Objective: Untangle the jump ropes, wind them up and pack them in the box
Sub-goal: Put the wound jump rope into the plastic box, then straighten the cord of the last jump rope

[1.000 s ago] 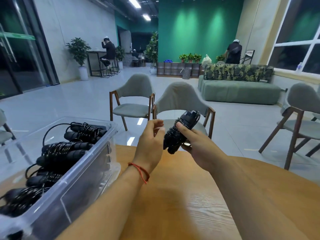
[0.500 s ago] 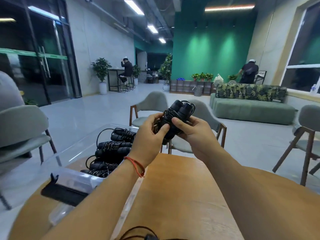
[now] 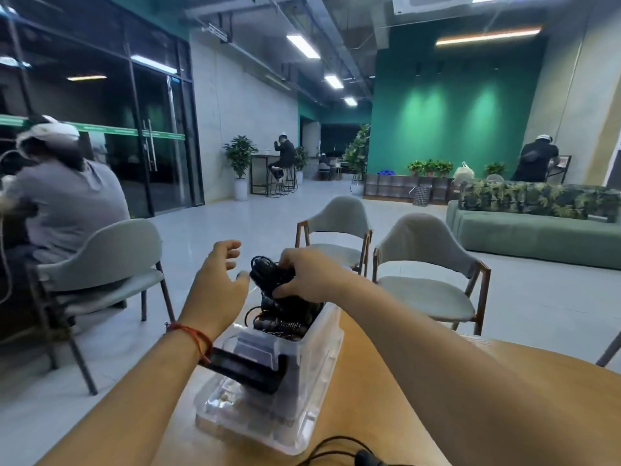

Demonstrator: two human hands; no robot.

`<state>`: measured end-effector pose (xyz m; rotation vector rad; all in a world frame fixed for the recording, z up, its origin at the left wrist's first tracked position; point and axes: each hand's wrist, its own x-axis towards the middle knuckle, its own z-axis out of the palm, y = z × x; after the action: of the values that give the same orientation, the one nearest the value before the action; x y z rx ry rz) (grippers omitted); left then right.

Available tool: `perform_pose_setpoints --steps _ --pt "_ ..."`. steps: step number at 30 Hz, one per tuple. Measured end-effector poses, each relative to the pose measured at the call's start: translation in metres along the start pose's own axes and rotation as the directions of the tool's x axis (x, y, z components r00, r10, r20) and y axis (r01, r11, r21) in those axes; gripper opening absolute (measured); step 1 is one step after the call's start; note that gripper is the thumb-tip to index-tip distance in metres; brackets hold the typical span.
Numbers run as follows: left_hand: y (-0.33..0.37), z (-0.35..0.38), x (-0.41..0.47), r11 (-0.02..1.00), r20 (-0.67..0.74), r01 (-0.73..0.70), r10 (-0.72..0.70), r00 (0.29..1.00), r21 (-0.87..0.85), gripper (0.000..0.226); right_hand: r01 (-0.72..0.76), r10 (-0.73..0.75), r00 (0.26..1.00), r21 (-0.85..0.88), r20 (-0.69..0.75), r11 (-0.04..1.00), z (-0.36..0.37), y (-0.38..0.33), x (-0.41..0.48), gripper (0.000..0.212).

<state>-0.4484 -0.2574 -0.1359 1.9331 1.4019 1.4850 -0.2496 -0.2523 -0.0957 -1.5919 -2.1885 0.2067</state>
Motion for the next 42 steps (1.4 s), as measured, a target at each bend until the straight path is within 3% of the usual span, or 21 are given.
perform_pose_setpoints --steps 3,6,8,11,16,21,24,31,36,42 --pt "-0.020 -0.010 0.002 0.972 0.157 -0.145 0.117 0.981 0.185 0.046 0.002 0.023 0.983 -0.136 0.181 0.991 0.012 -0.007 0.021 0.038" --pt "-0.031 -0.010 0.010 0.942 0.339 -0.190 0.089 0.936 0.277 0.031 -0.018 0.076 0.945 -0.180 0.319 0.984 0.018 0.001 0.036 0.032" --pt "-0.035 -0.006 0.016 0.937 0.440 -0.161 0.009 0.898 0.310 0.025 -0.047 0.105 0.944 -0.190 0.311 0.981 0.024 0.010 0.044 0.034" --pt "-0.032 0.005 0.022 0.915 0.531 -0.187 -0.034 0.847 0.357 0.033 -0.067 0.122 0.949 -0.194 0.290 0.979 0.037 0.025 0.049 0.034" --pt "-0.021 0.021 0.036 0.884 0.677 -0.273 -0.064 0.733 0.379 0.043 0.026 0.009 0.981 -0.175 0.194 0.984 0.041 0.032 0.039 0.027" --pt "-0.017 0.037 0.048 0.825 0.695 -0.323 -0.113 0.710 0.464 0.033 0.062 -0.041 0.991 -0.161 0.130 0.985 0.029 0.037 0.018 0.031" --pt "-0.022 0.051 0.054 0.788 0.687 -0.316 -0.178 0.705 0.529 0.038 0.084 -0.038 0.981 -0.237 0.191 0.968 0.026 0.041 0.019 0.016" --pt "-0.026 0.069 0.053 0.751 0.702 -0.325 -0.248 0.668 0.575 0.028 -0.031 0.094 0.972 -0.279 0.215 0.960 0.038 0.044 0.025 0.022" --pt "0.000 0.066 0.049 0.594 0.695 -0.473 -0.216 0.685 0.651 0.020 0.040 0.035 0.973 -0.314 0.228 0.949 0.025 0.033 0.005 0.024" --pt "0.014 0.052 0.041 0.618 0.657 -0.442 -0.165 0.736 0.650 0.032 0.005 -0.002 1.000 -0.215 0.018 0.977 -0.012 0.028 -0.041 0.020"
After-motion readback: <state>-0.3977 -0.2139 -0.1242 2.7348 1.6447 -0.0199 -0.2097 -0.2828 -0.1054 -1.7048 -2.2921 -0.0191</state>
